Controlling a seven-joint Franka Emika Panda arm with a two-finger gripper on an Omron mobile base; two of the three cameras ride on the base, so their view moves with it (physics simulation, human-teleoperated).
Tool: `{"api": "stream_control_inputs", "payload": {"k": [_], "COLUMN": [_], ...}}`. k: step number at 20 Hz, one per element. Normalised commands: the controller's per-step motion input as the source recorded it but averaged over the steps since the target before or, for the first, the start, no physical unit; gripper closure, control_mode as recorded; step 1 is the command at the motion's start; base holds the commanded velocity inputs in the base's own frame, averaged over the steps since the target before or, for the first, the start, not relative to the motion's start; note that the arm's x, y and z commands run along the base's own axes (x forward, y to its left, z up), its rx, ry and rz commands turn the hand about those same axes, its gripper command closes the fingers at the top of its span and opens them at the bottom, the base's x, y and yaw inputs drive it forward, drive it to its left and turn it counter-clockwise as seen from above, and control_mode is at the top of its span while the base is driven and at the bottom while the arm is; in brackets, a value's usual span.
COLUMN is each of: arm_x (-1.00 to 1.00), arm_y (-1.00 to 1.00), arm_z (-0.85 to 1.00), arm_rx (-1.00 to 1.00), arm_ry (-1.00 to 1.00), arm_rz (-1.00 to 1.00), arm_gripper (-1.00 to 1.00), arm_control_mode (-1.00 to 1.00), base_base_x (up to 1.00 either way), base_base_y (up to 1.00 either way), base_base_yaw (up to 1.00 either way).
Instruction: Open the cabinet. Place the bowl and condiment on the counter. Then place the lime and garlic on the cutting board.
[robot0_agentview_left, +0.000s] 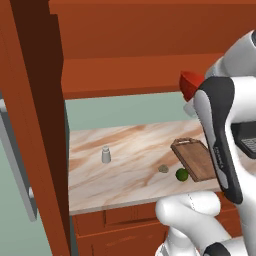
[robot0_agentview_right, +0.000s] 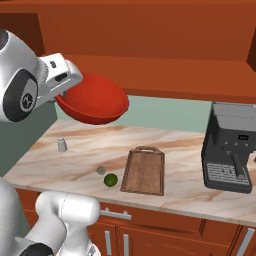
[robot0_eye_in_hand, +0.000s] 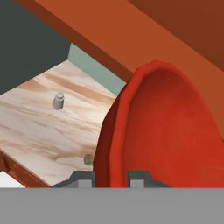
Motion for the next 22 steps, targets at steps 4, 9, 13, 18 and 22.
{"api": "stream_control_inputs", "payload": {"k": [4,9,13,18,22], "arm_x": [-0.29,-0.02,-0.03,-0.21,-0.36], "arm_y": [0.5,0.58,0.47,0.36,0.25], "arm_z": [-0.17,-0.26,-0.19,-0.22,-0.22], "arm_rx": [0.0,0.0,0.0,0.0,0.0], "arm_ry": [0.0,0.0,0.01,0.04,0.05], "arm_rz": [0.05,0.12,0.15,0.17,0.16], "arm_gripper": [1.0,1.0,1.0,1.0,1.0], "arm_control_mode": [-1.0,-1.0,-1.0,-1.0,-1.0], "base_base_x": [0.0,0.0,0.0,0.0,0.0], "base_base_y": [0.0,0.0,0.0,0.0,0.0], "base_base_yaw": [0.0,0.0,0.0,0.0,0.0]}}
